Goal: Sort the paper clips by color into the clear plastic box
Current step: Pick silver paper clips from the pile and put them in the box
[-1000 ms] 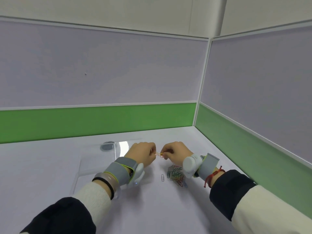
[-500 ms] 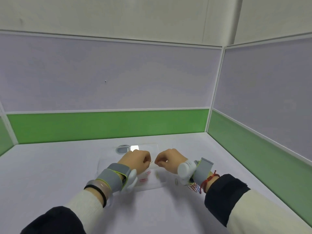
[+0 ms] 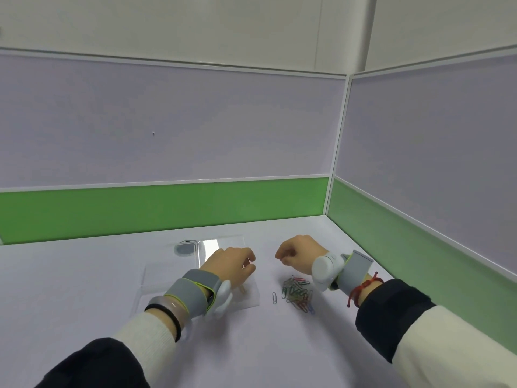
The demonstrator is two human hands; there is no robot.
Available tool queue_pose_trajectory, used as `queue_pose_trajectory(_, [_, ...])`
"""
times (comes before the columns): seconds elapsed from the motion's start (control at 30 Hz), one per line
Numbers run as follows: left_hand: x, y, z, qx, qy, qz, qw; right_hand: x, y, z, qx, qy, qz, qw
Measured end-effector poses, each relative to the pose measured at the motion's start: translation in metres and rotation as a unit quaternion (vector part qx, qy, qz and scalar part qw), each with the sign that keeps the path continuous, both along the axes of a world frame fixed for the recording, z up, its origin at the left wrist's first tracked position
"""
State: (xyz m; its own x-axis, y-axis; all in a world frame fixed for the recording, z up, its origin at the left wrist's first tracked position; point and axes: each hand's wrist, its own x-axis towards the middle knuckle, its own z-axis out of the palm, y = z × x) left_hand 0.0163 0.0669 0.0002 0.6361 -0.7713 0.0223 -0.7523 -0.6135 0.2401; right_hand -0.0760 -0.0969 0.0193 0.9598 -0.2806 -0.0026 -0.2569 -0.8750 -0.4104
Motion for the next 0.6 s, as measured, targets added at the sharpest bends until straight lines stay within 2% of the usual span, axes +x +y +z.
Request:
queue_pose_trajectory(0.27, [-0.019, -0.024, -0.006, 0.028, -0.002, -0.062, 0.998, -0.017, -0.021, -0.013, -0.018, 0.094, -0.004, 0.995])
queue_pose_trajectory(0.43, [-0.026, -0.04, -0.009, 0.075, -0.018, -0.061, 0.995, -0.018, -0.027, -0.023, -0.016, 0.062, -0.016, 0.998])
queue_pose_trajectory(0.6, [-0.036, -0.051, -0.014, 0.173, -0.106, -0.035, 0.979, -0.01, -0.025, -0.031, -0.013, 0.042, -0.008, 0.999])
